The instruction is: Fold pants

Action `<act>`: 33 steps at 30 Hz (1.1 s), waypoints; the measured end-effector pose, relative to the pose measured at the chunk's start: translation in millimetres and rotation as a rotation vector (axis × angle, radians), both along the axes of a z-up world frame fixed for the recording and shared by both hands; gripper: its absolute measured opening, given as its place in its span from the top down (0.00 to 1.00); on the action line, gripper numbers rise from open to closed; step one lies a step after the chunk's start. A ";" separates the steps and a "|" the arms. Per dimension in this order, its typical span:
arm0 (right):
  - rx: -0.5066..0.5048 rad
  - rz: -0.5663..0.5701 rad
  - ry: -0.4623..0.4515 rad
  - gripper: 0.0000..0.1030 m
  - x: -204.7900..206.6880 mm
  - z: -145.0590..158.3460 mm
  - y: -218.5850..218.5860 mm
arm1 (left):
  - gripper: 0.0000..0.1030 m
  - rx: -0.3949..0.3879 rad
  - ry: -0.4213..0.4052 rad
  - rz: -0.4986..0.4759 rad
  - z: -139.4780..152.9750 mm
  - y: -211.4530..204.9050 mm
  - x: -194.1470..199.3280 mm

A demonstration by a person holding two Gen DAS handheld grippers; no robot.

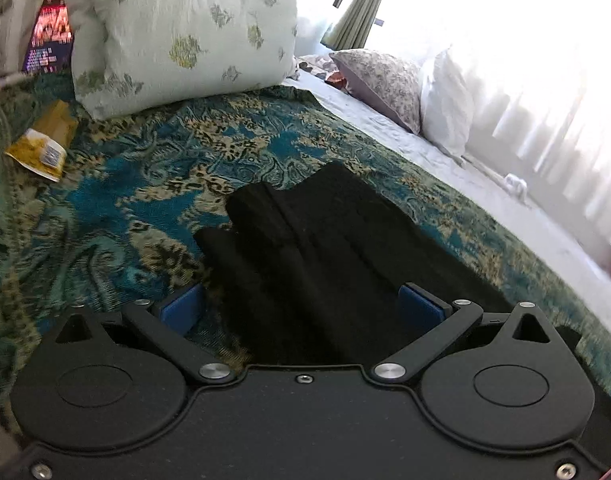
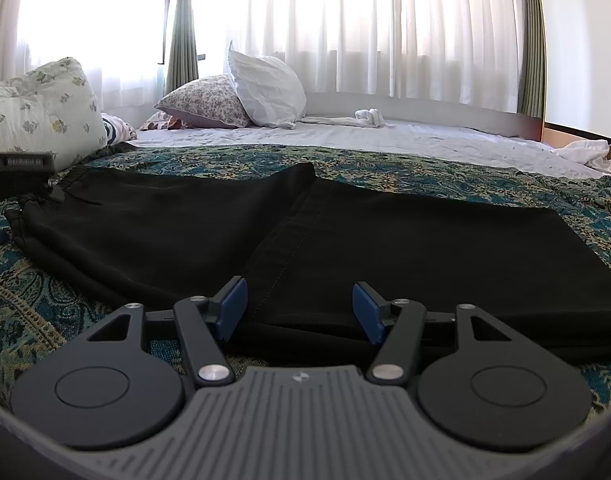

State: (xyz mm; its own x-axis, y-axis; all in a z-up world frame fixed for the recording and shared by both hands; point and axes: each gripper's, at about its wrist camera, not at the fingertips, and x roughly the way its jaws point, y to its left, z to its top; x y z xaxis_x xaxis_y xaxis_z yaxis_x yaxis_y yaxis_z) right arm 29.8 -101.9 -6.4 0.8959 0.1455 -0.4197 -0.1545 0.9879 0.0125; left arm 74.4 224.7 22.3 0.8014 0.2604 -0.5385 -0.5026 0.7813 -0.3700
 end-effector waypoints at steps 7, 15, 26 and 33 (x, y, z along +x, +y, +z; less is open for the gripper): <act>0.013 0.014 0.020 0.29 1.2 3.2 -2.2 | 0.79 0.104 0.045 0.015 3.9 -11.3 14.2; 0.241 0.085 0.086 0.21 -6.6 46.2 -72.0 | 0.88 0.310 -0.168 -0.170 73.4 -93.7 4.2; 0.322 -0.220 0.019 0.20 -40.4 58.8 -213.7 | 0.88 0.445 -0.230 -0.667 87.5 -329.8 14.7; 0.421 -0.325 0.024 0.20 -64.2 47.9 -268.6 | 0.87 0.471 -0.034 -0.979 23.0 -428.1 22.9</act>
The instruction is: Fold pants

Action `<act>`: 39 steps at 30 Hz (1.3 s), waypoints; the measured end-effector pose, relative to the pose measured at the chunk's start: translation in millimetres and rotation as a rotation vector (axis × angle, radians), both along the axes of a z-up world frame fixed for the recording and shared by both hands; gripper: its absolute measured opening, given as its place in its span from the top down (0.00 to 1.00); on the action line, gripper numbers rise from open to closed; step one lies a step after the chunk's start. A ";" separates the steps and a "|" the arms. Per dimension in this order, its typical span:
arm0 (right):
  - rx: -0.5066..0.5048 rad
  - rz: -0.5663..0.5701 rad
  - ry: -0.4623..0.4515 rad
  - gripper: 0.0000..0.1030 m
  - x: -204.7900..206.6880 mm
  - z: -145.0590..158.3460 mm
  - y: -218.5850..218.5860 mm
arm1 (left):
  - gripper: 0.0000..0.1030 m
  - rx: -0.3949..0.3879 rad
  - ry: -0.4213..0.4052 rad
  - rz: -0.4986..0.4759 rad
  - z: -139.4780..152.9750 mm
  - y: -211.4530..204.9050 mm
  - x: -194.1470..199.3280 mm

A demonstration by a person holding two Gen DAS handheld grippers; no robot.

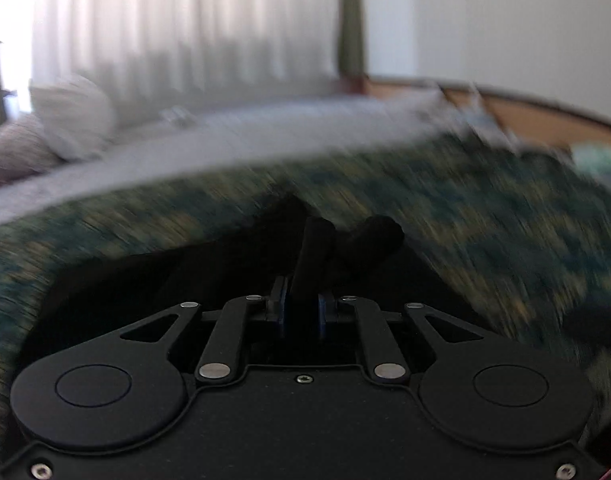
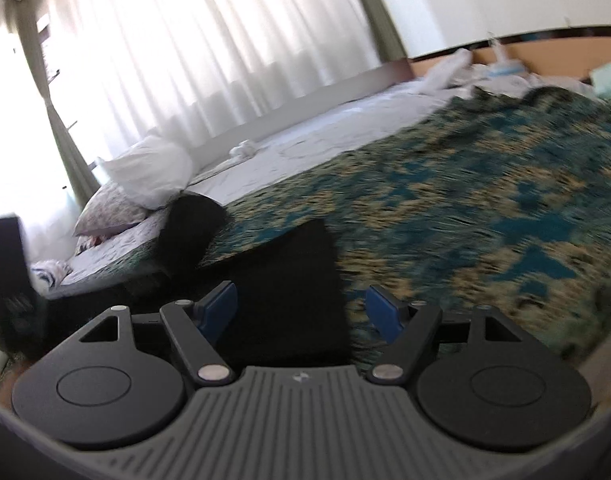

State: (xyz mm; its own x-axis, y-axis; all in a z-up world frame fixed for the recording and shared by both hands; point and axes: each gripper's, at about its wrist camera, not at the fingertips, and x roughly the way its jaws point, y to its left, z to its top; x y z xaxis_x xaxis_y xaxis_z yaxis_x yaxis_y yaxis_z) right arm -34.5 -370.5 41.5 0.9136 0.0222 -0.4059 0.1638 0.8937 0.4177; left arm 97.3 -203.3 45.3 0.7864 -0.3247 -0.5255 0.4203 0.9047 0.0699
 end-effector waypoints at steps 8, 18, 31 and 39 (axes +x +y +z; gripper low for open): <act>0.070 0.021 0.000 0.20 8.7 -14.5 1.3 | 0.48 0.010 0.008 -0.156 -3.6 1.7 -36.9; -0.061 0.071 0.002 0.20 36.9 -11.8 55.0 | 0.32 -0.061 -0.112 -0.007 33.9 102.9 -63.4; -0.136 -0.010 0.137 0.19 85.4 -32.6 85.5 | 0.57 0.024 0.013 0.286 -16.2 160.5 -16.0; -0.170 0.003 0.187 0.18 116.6 -33.1 92.2 | 0.57 -0.015 0.017 0.274 -23.5 165.7 -11.2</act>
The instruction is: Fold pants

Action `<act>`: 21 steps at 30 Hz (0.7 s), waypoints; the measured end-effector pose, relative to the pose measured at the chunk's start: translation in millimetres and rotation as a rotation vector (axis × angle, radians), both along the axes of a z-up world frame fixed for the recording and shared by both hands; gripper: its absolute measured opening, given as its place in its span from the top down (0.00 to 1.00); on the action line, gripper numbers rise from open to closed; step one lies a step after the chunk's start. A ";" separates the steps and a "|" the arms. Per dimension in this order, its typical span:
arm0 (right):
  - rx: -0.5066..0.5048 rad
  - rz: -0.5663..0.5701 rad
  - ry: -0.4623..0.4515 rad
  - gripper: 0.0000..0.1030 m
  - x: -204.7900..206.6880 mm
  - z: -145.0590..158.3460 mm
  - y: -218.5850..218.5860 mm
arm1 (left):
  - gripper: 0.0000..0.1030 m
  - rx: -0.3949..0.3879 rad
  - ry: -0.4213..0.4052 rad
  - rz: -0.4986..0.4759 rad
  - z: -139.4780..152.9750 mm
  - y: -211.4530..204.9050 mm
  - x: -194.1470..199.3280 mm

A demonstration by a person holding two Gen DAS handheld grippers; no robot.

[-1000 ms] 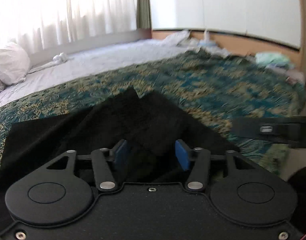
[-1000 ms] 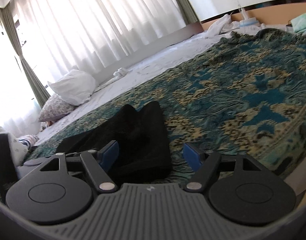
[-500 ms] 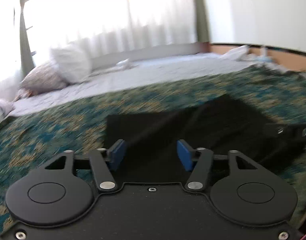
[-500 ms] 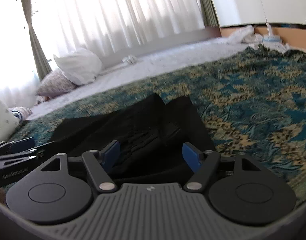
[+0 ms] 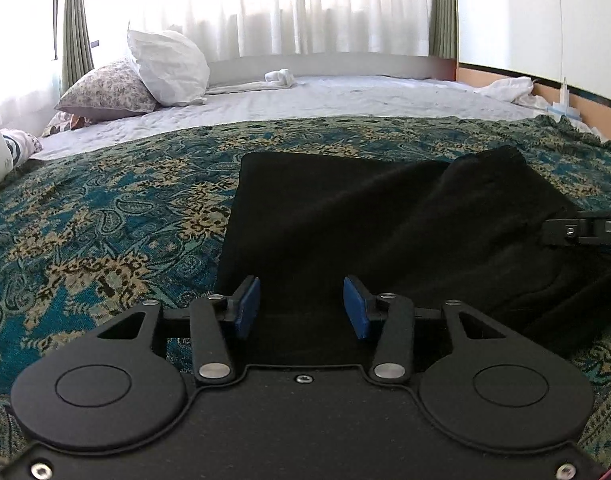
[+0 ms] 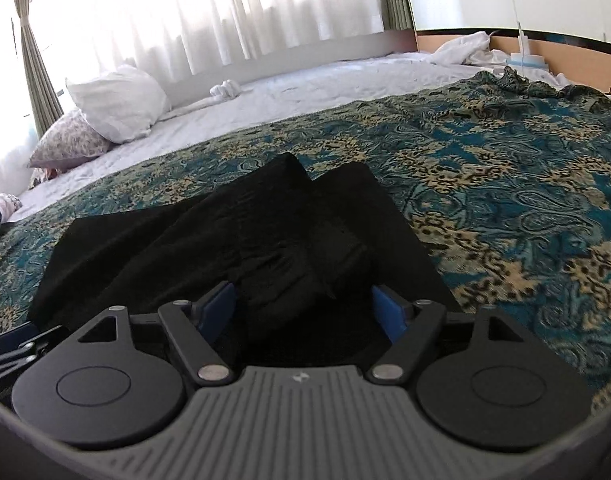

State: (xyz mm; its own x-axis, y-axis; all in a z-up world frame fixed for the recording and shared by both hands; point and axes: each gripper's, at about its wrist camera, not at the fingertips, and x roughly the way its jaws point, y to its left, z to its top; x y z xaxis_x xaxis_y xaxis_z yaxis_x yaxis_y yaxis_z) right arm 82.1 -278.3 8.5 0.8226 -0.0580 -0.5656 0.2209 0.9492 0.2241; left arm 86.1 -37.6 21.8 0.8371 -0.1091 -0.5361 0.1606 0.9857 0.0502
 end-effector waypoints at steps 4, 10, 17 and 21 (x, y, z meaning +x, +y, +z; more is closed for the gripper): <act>0.009 0.005 0.009 0.28 8.3 -0.1 -1.8 | 0.57 -0.016 -0.006 0.001 -0.3 -2.9 -2.5; 0.023 0.031 -0.019 0.52 9.6 0.5 -0.9 | 0.57 -0.031 -0.007 -0.002 -1.3 -0.5 -3.5; -0.194 0.051 -0.137 0.72 -9.6 18.4 23.1 | 0.57 -0.090 0.020 -0.026 15.7 2.9 -12.8; -0.249 0.003 -0.165 0.73 -25.9 18.0 20.3 | 0.57 -0.115 -0.002 -0.065 24.6 1.5 -25.2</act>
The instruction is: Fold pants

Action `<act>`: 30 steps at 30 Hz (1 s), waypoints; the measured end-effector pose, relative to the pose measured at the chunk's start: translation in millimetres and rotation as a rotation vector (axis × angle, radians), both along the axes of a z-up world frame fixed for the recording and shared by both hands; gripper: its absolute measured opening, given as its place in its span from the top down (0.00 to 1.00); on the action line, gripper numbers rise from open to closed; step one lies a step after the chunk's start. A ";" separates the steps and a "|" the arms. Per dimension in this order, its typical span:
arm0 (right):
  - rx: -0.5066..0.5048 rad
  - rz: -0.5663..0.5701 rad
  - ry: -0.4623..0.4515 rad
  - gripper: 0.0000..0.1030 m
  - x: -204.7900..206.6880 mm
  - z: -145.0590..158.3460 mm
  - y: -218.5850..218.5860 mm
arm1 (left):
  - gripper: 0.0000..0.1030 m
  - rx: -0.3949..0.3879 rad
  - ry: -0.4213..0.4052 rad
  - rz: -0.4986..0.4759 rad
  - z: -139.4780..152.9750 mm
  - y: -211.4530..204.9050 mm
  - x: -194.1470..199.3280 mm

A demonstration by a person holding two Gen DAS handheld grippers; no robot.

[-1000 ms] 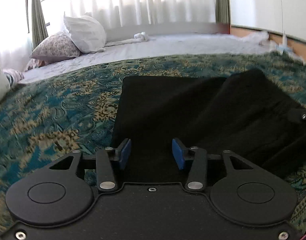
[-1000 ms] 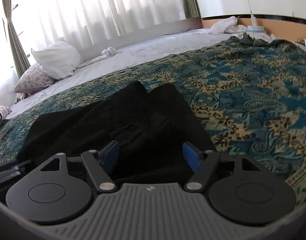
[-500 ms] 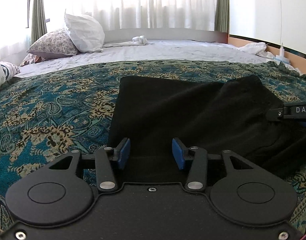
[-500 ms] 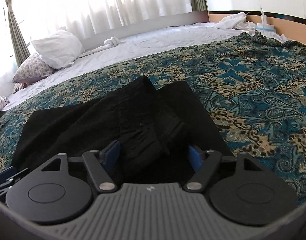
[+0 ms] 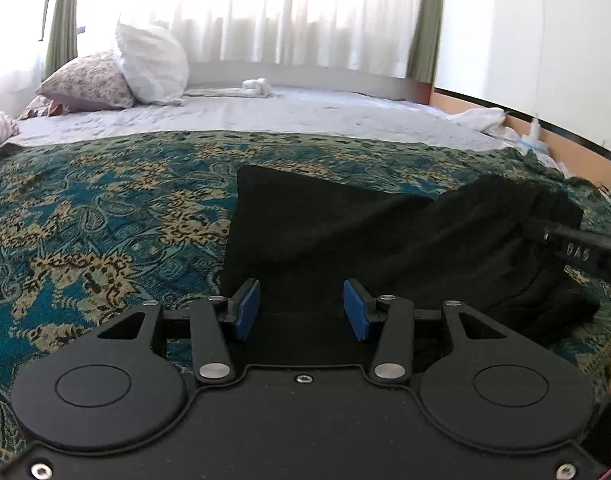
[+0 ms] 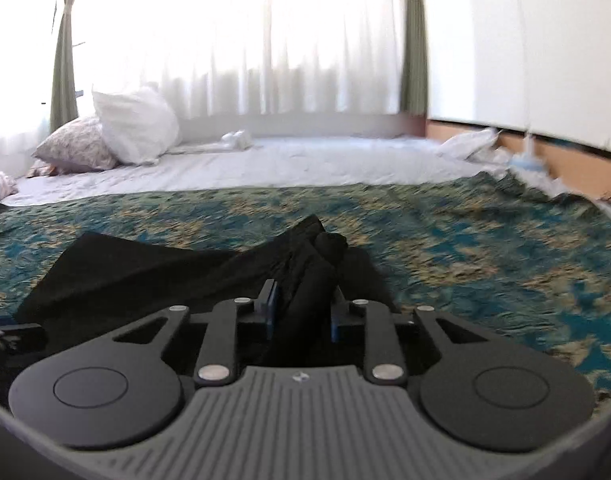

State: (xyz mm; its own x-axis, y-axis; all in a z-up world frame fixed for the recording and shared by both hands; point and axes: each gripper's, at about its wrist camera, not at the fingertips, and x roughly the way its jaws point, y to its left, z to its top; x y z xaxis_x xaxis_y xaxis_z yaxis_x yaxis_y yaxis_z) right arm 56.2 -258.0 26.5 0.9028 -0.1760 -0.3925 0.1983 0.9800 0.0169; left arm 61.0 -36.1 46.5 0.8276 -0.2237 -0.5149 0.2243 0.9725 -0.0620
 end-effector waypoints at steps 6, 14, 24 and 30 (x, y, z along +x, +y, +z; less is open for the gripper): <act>0.113 -0.029 0.028 0.72 -9.1 -16.2 -27.4 | 0.57 0.049 0.020 -0.014 -10.2 -7.5 -2.4; 0.182 -0.026 0.022 0.56 -15.5 -20.3 -43.6 | 0.56 0.094 0.012 -0.030 -13.6 -7.8 -11.6; 0.084 -0.070 -0.031 0.29 -35.9 -19.5 -44.8 | 0.48 0.084 0.024 -0.029 -9.7 4.1 -26.9; 0.018 -0.098 0.017 0.18 -35.0 -19.7 -39.8 | 0.48 0.051 0.049 -0.025 -6.9 10.6 -34.6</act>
State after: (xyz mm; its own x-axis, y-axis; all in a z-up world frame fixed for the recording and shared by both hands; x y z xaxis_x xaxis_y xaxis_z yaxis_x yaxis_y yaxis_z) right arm 21.2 -297.8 6.7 0.8746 -0.2561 -0.4117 0.2939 0.9553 0.0302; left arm 26.4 -25.6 39.6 0.7955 -0.2158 -0.5662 0.2460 0.9690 -0.0237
